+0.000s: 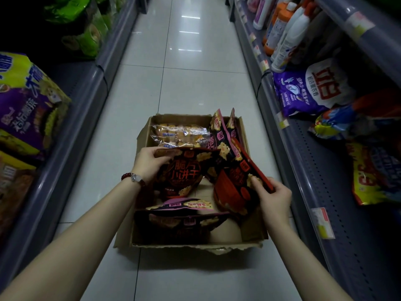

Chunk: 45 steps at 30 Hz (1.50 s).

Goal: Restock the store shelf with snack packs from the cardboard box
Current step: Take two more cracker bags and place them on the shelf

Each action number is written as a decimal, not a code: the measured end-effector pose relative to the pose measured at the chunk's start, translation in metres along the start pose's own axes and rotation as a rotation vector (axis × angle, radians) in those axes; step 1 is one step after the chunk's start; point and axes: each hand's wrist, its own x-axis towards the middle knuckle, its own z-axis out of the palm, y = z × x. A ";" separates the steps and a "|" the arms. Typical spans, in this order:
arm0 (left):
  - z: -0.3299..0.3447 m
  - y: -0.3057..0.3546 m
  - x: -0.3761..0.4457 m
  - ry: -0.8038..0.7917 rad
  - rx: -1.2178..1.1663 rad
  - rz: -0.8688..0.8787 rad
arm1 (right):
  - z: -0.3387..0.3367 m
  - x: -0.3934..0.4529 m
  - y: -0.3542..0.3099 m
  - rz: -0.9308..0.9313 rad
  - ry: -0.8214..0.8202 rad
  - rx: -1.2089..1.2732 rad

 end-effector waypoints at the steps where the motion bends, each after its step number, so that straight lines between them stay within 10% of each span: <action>1: 0.001 0.004 -0.001 0.038 -0.045 -0.004 | -0.001 0.001 -0.007 -0.003 0.022 0.063; 19: -0.071 0.224 -0.040 0.288 -0.491 -0.136 | -0.036 0.001 -0.278 -0.025 0.135 0.201; 35: -0.281 0.585 -0.161 0.464 -0.551 -0.008 | -0.053 -0.047 -0.697 -0.185 -0.257 0.253; 45: -0.350 0.702 -0.267 0.654 -0.524 0.064 | -0.065 -0.069 -0.847 -0.285 -0.654 0.341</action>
